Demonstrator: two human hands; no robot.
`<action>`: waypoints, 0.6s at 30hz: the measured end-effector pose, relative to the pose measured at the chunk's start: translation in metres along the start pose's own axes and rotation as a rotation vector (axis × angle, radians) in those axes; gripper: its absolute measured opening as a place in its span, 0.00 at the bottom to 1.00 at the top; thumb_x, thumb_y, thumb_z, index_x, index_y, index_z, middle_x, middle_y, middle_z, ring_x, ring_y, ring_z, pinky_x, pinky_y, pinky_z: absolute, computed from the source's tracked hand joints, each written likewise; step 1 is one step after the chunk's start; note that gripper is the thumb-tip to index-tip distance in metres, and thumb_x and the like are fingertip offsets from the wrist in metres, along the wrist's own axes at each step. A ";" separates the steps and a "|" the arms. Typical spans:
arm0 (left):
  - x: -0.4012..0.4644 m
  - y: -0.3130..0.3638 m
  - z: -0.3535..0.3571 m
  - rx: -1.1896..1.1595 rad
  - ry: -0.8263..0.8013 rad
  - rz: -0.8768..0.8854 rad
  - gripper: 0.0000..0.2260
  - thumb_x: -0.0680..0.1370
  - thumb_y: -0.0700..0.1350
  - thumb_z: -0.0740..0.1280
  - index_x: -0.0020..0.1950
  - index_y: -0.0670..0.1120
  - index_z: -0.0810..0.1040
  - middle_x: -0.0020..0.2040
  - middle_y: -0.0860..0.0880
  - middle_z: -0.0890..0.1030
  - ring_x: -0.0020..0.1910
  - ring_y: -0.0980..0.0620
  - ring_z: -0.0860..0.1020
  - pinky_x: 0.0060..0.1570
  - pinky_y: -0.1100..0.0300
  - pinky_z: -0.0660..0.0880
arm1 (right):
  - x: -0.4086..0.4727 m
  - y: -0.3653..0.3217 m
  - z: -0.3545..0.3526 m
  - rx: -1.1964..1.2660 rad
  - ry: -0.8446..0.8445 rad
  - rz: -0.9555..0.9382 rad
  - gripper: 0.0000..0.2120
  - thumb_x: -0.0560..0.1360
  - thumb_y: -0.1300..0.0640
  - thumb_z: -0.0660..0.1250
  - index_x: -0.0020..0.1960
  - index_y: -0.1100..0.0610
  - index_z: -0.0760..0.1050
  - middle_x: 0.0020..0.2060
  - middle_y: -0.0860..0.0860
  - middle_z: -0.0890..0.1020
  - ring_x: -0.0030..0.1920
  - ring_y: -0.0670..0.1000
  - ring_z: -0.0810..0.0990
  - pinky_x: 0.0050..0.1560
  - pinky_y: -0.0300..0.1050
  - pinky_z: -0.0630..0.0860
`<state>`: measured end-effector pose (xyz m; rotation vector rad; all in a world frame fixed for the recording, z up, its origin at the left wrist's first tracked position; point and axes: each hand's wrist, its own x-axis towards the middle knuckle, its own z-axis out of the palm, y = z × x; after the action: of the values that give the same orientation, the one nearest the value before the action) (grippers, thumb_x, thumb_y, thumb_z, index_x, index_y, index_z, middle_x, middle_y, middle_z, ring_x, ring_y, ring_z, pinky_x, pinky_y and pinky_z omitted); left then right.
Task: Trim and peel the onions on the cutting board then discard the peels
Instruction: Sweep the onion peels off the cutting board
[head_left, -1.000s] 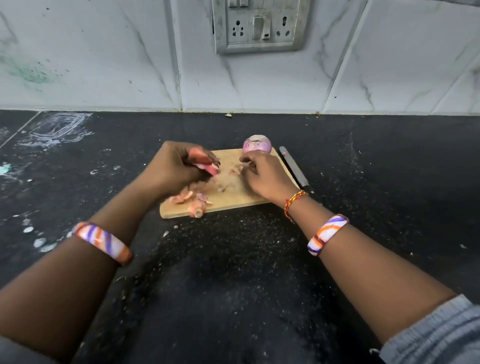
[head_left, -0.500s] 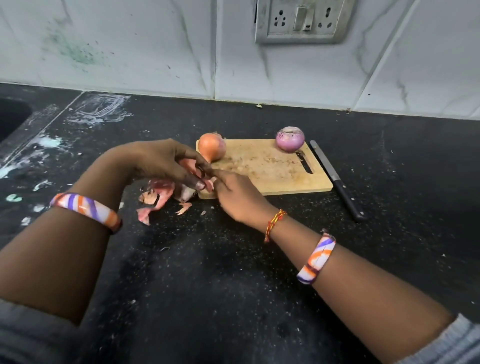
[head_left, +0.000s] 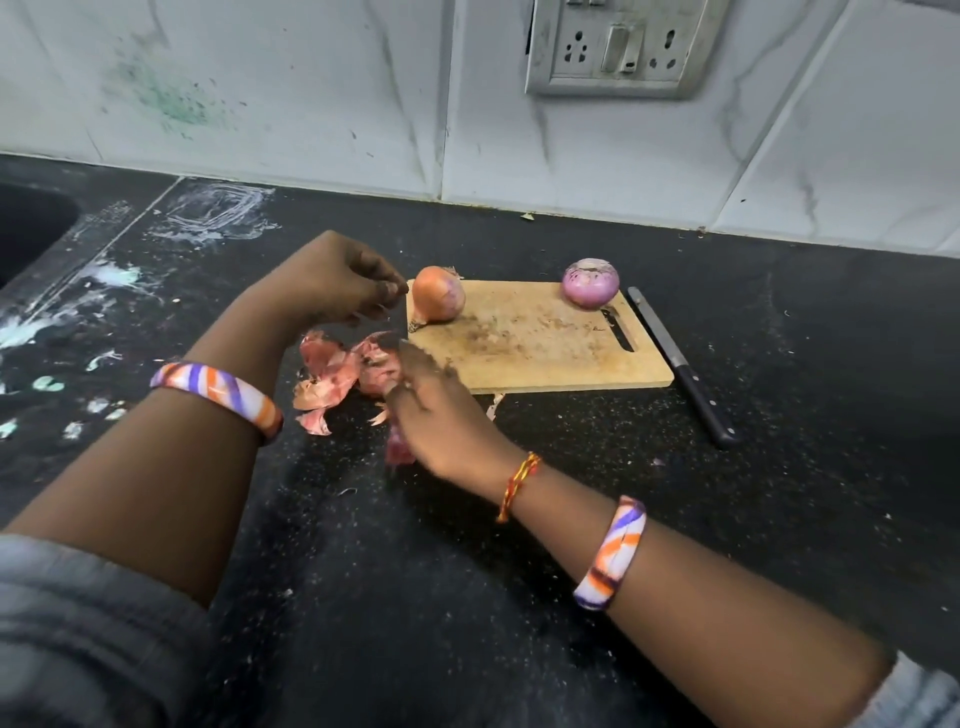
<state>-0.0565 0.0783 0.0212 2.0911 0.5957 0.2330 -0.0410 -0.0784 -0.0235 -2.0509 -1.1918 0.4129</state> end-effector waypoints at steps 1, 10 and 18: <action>0.000 -0.001 0.000 0.008 0.011 0.000 0.05 0.76 0.38 0.65 0.49 0.45 0.79 0.34 0.52 0.79 0.23 0.67 0.75 0.28 0.69 0.72 | 0.000 -0.005 0.002 0.048 -0.008 -0.041 0.19 0.80 0.62 0.53 0.71 0.61 0.62 0.61 0.63 0.74 0.62 0.61 0.72 0.68 0.53 0.63; 0.000 0.000 0.001 -0.010 0.113 0.087 0.07 0.76 0.36 0.64 0.50 0.42 0.80 0.43 0.41 0.80 0.37 0.53 0.77 0.37 0.59 0.73 | 0.018 -0.009 0.002 0.096 -0.157 0.010 0.20 0.81 0.59 0.53 0.72 0.60 0.61 0.52 0.63 0.77 0.50 0.55 0.74 0.44 0.41 0.69; 0.009 0.042 0.048 0.089 0.122 0.349 0.08 0.74 0.37 0.66 0.52 0.41 0.81 0.46 0.49 0.81 0.44 0.56 0.78 0.48 0.63 0.72 | 0.006 0.025 -0.065 0.166 0.381 0.040 0.16 0.74 0.70 0.57 0.57 0.59 0.76 0.51 0.54 0.81 0.46 0.54 0.81 0.49 0.44 0.77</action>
<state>-0.0169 0.0285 0.0288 2.2717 0.3124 0.5441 0.0159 -0.1084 0.0036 -1.9044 -0.8587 0.1247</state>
